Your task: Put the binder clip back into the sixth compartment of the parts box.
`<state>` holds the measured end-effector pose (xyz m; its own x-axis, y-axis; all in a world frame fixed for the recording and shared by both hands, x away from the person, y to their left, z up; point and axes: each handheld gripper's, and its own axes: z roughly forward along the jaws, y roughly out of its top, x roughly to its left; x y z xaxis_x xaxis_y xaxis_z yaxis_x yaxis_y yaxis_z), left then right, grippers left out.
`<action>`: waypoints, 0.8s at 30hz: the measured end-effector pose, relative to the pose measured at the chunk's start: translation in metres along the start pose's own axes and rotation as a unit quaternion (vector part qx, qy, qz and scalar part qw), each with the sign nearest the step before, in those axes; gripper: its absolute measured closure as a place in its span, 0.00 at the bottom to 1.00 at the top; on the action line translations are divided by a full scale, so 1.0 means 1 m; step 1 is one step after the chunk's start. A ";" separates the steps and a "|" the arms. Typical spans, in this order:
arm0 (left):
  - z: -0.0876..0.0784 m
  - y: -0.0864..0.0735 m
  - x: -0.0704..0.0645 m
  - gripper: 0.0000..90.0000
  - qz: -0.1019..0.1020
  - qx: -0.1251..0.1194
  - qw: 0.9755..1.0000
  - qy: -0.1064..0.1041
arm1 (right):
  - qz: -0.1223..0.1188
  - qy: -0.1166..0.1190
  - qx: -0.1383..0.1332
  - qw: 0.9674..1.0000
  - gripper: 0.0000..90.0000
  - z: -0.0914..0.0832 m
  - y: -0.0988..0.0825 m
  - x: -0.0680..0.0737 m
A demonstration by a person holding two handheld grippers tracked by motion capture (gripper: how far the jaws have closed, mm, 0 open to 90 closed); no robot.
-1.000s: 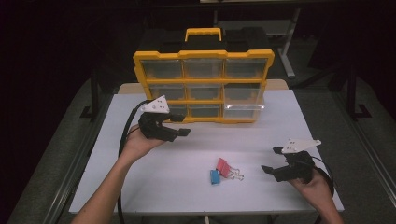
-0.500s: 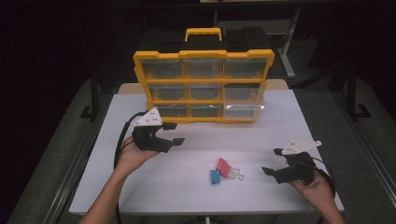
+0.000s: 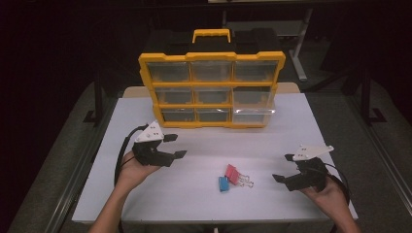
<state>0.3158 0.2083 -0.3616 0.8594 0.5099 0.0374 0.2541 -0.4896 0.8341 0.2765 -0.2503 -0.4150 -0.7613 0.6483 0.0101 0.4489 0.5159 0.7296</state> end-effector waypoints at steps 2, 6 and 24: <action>-0.001 -0.004 -0.001 0.38 -0.004 0.000 1.000 0.003 | -0.001 0.005 -0.001 1.000 0.15 0.001 0.001 0.000; -0.004 -0.012 -0.001 0.37 -0.016 0.000 1.000 0.007 | -0.006 0.012 0.000 1.000 0.15 -0.001 0.004 0.001; -0.005 -0.036 0.000 0.34 -0.033 0.000 0.999 0.039 | -0.062 0.063 0.019 0.996 0.21 0.010 0.050 0.019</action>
<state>0.3046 0.2292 -0.3891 0.8035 0.5947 0.0262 0.3084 -0.4535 0.8362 0.2890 -0.2062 -0.3852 -0.8635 0.5043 0.0080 0.3632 0.6107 0.7037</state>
